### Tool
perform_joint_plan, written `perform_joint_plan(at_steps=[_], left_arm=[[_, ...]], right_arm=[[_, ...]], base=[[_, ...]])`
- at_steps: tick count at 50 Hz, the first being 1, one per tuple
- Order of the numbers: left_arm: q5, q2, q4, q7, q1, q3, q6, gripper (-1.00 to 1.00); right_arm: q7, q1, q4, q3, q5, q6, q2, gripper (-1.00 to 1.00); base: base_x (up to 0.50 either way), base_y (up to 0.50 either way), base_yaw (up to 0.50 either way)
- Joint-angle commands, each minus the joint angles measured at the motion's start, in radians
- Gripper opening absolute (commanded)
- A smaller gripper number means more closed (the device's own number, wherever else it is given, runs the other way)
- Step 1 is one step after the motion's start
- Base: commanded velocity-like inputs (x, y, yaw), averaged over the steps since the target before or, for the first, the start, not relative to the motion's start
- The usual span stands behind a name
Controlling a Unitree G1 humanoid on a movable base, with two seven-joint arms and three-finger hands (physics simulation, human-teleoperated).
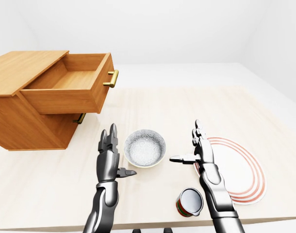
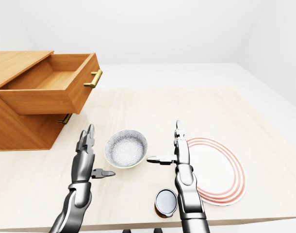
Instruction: Put the bowl on top of the cabinet.
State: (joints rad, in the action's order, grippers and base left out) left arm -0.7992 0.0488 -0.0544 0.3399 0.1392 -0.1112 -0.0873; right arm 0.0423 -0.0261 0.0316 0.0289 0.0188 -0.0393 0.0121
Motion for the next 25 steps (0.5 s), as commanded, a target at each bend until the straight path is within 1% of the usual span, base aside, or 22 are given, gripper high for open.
perform_joint_plan(at_steps=[1,4,5,9,12,13,17,21,22,23,25], left_arm=[[-0.083,0.004,0.056,0.048,-0.014,-0.007,0.000,1.00],[-0.109,0.006,0.073,0.073,-0.021,-0.011,0.000,1.00],[-0.149,0.007,0.097,0.110,-0.029,-0.019,0.000,1.00],[-0.217,0.009,0.150,0.184,-0.050,-0.038,0.000,1.00],[-0.298,0.014,0.207,0.184,-0.089,-0.051,0.000,1.00],[-0.400,0.019,0.293,0.184,-0.145,-0.068,0.000,1.00],[-0.449,0.023,0.331,0.184,-0.174,-0.088,0.000,1.00],[-0.474,0.021,0.353,0.184,-0.185,-0.100,0.000,1.00],[-0.649,0.008,0.533,0.184,-0.249,-0.189,0.000,1.00],[-0.673,0.007,0.562,0.184,-0.261,-0.198,0.000,1.00],[-0.696,0.008,0.565,0.184,-0.265,-0.203,0.000,1.00]], right_arm=[[-0.001,-0.008,0.019,0.003,-0.001,0.007,0.002,1.00],[0.001,-0.013,0.029,0.001,0.001,0.010,0.001,1.00],[0.000,-0.010,0.022,0.000,0.001,0.007,0.001,1.00],[-0.002,-0.002,0.006,0.000,0.001,0.002,0.001,1.00],[-0.003,-0.003,0.010,0.003,-0.001,0.006,0.002,1.00],[-0.004,-0.004,0.009,0.003,0.000,0.005,0.003,1.00],[-0.004,-0.002,0.006,0.002,0.001,0.003,0.002,1.00],[-0.006,0.002,-0.006,0.004,-0.001,-0.002,0.003,1.00],[-0.006,0.004,-0.010,0.002,-0.001,-0.002,0.001,1.00],[-0.007,0.004,-0.011,0.001,-0.001,-0.002,0.001,1.00],[-0.007,0.006,-0.015,0.002,-0.001,-0.003,0.001,1.00]], base=[[0.00,0.00,0.00],[0.00,0.00,0.00],[0.00,0.00,0.00],[0.00,0.00,0.00],[0.00,0.00,0.00],[0.00,0.00,0.00],[0.00,0.00,0.00],[0.00,0.00,0.00],[0.00,0.00,0.00],[0.00,0.00,0.00],[0.00,0.00,0.00]])
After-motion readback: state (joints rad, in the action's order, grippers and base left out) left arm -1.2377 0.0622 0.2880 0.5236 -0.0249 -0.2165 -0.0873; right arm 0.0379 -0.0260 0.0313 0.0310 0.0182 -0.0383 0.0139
